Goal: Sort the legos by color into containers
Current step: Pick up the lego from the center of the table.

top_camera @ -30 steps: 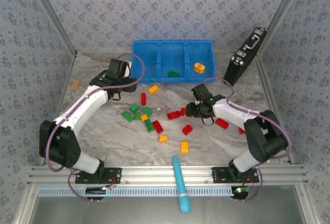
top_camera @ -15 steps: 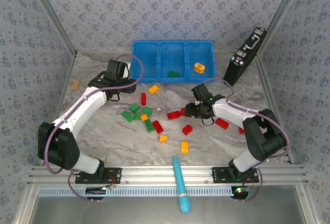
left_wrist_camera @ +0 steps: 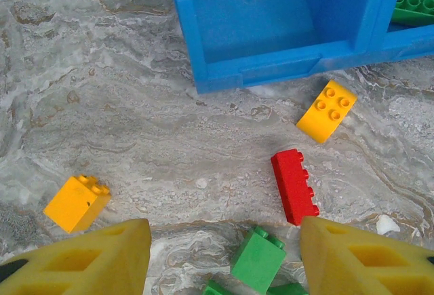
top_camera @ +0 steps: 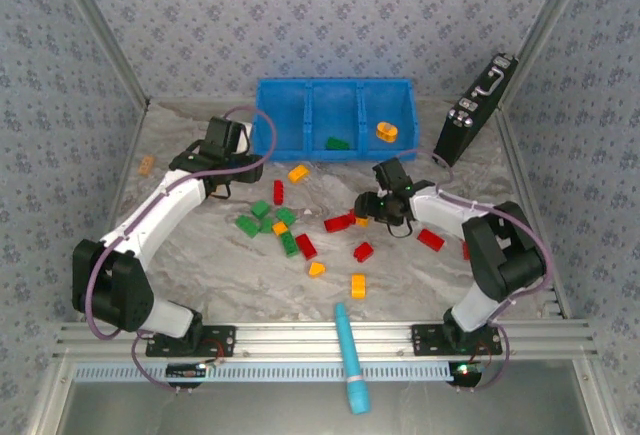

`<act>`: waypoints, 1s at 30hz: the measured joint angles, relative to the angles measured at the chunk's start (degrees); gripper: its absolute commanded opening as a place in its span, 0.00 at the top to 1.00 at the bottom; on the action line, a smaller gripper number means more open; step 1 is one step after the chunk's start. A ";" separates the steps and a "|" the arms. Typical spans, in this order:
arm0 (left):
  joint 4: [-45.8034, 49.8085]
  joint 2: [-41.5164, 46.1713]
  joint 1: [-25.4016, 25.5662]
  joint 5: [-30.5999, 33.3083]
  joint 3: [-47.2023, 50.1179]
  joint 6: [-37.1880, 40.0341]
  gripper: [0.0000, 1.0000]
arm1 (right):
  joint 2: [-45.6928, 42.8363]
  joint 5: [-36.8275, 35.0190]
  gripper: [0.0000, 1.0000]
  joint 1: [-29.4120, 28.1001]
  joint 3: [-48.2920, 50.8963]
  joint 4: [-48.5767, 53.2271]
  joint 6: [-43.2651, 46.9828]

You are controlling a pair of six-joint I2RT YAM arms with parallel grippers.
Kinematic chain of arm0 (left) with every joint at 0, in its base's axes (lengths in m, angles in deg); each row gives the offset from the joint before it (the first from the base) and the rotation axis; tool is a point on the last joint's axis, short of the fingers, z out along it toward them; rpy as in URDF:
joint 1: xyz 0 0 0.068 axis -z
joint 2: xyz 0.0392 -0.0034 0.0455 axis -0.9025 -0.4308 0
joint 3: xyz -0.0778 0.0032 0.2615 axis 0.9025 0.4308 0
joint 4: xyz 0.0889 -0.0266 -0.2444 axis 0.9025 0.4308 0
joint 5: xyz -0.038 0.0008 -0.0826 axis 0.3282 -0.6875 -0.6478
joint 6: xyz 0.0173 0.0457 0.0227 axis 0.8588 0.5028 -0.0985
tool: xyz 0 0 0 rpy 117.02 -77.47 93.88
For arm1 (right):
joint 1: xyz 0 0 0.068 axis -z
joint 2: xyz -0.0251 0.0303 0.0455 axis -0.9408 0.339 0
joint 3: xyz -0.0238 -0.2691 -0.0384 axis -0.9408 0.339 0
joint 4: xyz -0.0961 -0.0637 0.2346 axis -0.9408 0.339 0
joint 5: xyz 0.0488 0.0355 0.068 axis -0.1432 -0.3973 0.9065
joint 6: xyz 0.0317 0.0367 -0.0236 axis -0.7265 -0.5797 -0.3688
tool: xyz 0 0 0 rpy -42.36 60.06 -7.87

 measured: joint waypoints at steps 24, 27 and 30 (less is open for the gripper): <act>0.39 0.09 -0.11 -0.42 0.74 -0.61 0.39 | 5.88 -0.52 0.64 2.01 -4.76 2.75 2.08; 0.59 0.09 -0.11 -1.18 2.51 -1.57 0.38 | 6.43 -0.96 0.66 2.99 -5.84 2.97 3.69; 1.20 -0.22 -0.11 -2.82 3.80 -2.82 0.39 | 6.32 -2.05 0.67 4.79 -6.88 5.62 5.77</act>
